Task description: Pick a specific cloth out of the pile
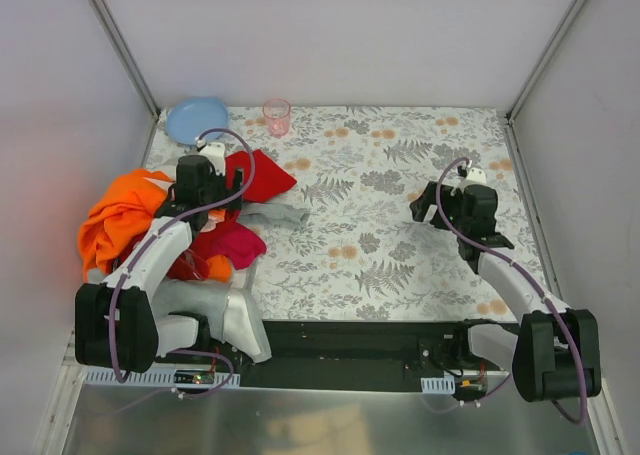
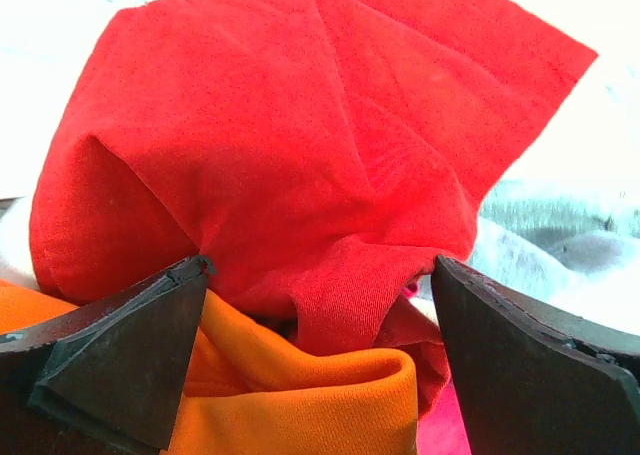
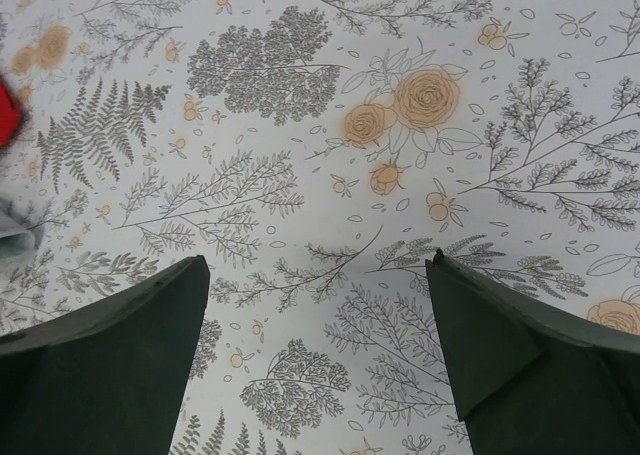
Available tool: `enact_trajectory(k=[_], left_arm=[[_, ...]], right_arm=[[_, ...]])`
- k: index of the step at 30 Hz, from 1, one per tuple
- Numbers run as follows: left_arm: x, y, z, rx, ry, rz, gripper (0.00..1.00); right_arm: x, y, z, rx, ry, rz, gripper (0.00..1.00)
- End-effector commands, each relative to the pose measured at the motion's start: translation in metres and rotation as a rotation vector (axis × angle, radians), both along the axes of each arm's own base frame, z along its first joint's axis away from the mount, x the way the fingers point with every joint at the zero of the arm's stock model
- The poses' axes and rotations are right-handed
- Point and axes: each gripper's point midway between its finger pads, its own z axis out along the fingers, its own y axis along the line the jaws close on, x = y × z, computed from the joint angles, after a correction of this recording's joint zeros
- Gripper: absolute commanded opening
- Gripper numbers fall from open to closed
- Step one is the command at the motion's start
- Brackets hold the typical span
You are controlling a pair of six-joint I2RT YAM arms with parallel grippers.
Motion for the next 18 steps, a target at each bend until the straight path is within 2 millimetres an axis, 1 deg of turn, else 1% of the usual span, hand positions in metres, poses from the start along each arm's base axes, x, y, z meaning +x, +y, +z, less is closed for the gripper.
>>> enact_trajectory(k=[1,3,4,5,7,9,10,11,13,14,15,16,17,18], left_arm=[[-0.012,0.003,0.026,0.043,0.024,-0.058,0.99],[-0.021,0.0,0.04,0.073,0.067,-0.126,0.99],[-0.025,-0.003,0.051,0.086,0.083,-0.168,0.99],[-0.035,-0.007,0.056,0.092,0.124,-0.219,0.99],[-0.053,-0.013,0.073,0.09,0.189,-0.297,0.99],[-0.068,-0.015,0.097,0.09,0.221,-0.329,0.99],[-0.075,-0.013,0.104,0.1,0.239,-0.334,0.99],[-0.079,-0.01,0.114,0.113,0.238,-0.332,0.99],[-0.086,0.0,0.126,0.159,0.25,-0.309,0.99],[-0.087,0.007,0.132,0.191,0.248,-0.293,0.99],[-0.089,0.014,0.134,0.222,0.261,-0.282,0.99],[-0.091,0.02,0.135,0.253,0.268,-0.276,0.99],[-0.092,0.027,0.133,0.29,0.281,-0.277,0.99],[-0.093,0.033,0.131,0.325,0.295,-0.274,0.99]], right_arm=[[0.004,0.014,0.035,0.079,-0.098,0.054,0.99],[0.003,0.023,0.048,0.122,-0.114,0.088,0.99],[0.003,0.03,0.058,0.157,-0.122,0.111,0.99],[0.003,0.036,0.067,0.189,-0.129,0.132,0.99],[0.003,0.054,0.089,0.271,-0.136,0.192,0.99],[-0.001,0.084,0.106,0.29,-0.148,0.281,0.99],[-0.002,0.098,0.113,0.267,-0.16,0.323,1.0],[-0.006,0.117,0.118,0.241,-0.165,0.369,0.99],[-0.011,0.153,0.127,0.168,-0.194,0.477,1.0],[-0.014,0.175,0.132,0.142,-0.207,0.542,0.99],[-0.017,0.193,0.138,0.124,-0.221,0.598,0.99],[-0.021,0.213,0.139,0.117,-0.22,0.657,0.99],[-0.024,0.232,0.144,0.09,-0.247,0.724,1.0],[-0.026,0.249,0.144,0.084,-0.254,0.773,0.99]])
